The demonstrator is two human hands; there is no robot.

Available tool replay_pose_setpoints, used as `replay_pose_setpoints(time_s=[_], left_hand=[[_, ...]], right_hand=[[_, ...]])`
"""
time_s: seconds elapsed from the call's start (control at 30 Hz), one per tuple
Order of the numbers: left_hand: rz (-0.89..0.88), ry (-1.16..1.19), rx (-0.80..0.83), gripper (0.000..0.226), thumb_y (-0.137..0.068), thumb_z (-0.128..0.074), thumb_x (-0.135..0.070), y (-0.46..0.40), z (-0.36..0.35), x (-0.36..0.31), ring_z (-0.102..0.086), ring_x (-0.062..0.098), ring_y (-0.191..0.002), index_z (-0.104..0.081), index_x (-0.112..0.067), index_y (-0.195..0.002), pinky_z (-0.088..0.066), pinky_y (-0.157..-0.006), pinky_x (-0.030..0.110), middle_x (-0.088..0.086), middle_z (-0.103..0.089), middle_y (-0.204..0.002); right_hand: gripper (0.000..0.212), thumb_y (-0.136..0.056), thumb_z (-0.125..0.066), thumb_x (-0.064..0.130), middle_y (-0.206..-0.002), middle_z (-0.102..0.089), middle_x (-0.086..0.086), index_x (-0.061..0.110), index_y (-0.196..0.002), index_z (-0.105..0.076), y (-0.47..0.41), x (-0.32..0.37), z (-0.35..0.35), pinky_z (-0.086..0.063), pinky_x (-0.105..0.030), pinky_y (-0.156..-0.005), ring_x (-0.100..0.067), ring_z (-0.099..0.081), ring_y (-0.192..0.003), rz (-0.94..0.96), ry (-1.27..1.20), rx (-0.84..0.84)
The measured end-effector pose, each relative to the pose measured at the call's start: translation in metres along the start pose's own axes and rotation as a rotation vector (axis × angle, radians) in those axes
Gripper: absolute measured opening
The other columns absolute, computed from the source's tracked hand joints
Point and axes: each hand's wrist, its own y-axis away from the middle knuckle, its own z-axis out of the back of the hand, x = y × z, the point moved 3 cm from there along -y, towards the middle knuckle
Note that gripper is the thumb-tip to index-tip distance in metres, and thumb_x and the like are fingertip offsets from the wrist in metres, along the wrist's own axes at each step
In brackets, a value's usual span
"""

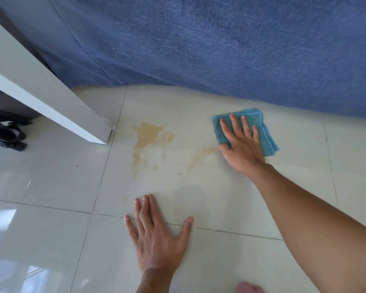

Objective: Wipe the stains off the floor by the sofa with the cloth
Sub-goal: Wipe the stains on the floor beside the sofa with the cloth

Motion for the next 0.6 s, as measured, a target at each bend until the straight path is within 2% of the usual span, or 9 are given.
replay_pose_setpoints(time_s=[0.27,0.43,0.6], left_hand=[[0.005,-0.001,-0.003,0.113,-0.077,-0.045,-0.084,0.0,0.005,0.002,-0.014,0.021,-0.153,-0.02,-0.008,-0.156,-0.006,-0.121,0.054,0.007,-0.027,-0.158],[0.004,-0.019,-0.016,0.112,-0.077,-0.041,-0.085,0.002,0.006,0.001,-0.017,0.021,-0.15,-0.023,-0.007,-0.155,-0.005,-0.121,0.052,0.007,-0.03,-0.156],[-0.001,-0.01,0.0,0.112,-0.077,-0.045,-0.085,0.003,0.006,0.001,-0.021,0.02,-0.148,-0.026,-0.007,-0.155,-0.008,-0.12,0.053,0.007,-0.032,-0.156]], right_hand=[[0.071,-0.092,-0.026,0.044,-0.168,0.009,0.009,0.037,-0.159,-0.006,0.039,0.032,-0.019,0.01,-0.045,-0.122,-0.018,0.017,-0.153,0.183,0.013,0.017],[0.07,-0.092,-0.028,0.045,-0.167,0.008,0.013,0.038,-0.159,-0.006,0.071,0.016,-0.026,0.01,-0.042,-0.123,-0.013,0.017,-0.152,0.174,0.01,0.0],[0.074,-0.088,-0.023,0.048,-0.167,0.007,0.012,0.038,-0.158,-0.004,0.057,0.012,-0.021,0.009,-0.043,-0.123,-0.014,0.015,-0.153,0.143,0.048,-0.024]])
